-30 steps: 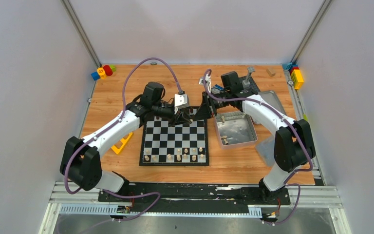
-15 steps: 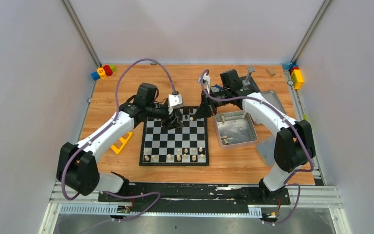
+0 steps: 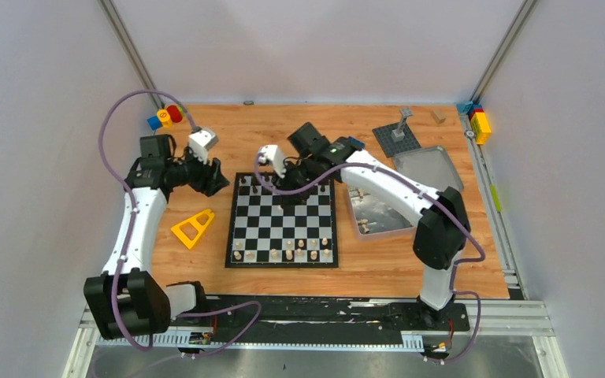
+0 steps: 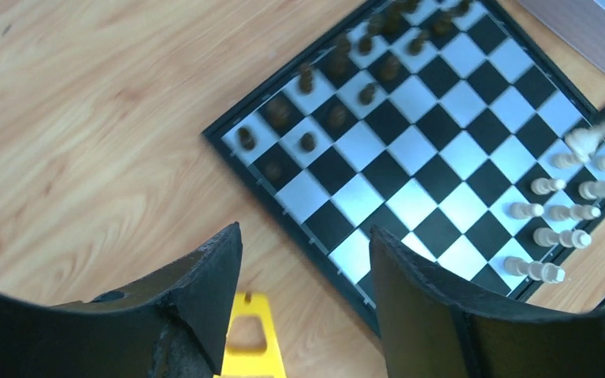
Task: Set up the chess pieces on the board
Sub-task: Place the chess piece on the chessboard.
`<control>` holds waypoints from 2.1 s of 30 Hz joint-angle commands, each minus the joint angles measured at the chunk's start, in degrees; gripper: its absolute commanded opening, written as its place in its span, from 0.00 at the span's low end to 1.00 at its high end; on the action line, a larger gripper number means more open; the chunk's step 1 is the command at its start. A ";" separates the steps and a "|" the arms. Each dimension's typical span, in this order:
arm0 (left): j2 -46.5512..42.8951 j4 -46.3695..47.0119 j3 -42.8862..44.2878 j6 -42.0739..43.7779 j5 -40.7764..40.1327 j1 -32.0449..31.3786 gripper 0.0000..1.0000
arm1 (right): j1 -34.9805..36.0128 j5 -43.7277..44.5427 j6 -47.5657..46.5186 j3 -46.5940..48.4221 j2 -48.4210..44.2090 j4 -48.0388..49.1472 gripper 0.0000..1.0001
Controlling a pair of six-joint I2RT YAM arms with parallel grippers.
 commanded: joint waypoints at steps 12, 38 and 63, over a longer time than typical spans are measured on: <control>-3.16 -3.68 3.35 -7.37 2.03 20.07 0.87 | 17.33 28.85 -13.82 14.79 17.50 -14.15 0.00; -3.26 -3.97 2.72 -6.88 3.55 20.11 0.90 | 19.82 24.85 -14.80 17.76 22.05 -16.14 0.00; -2.96 -5.03 2.76 -6.25 3.92 20.11 0.92 | 19.78 22.81 -13.95 18.69 23.72 -16.08 0.07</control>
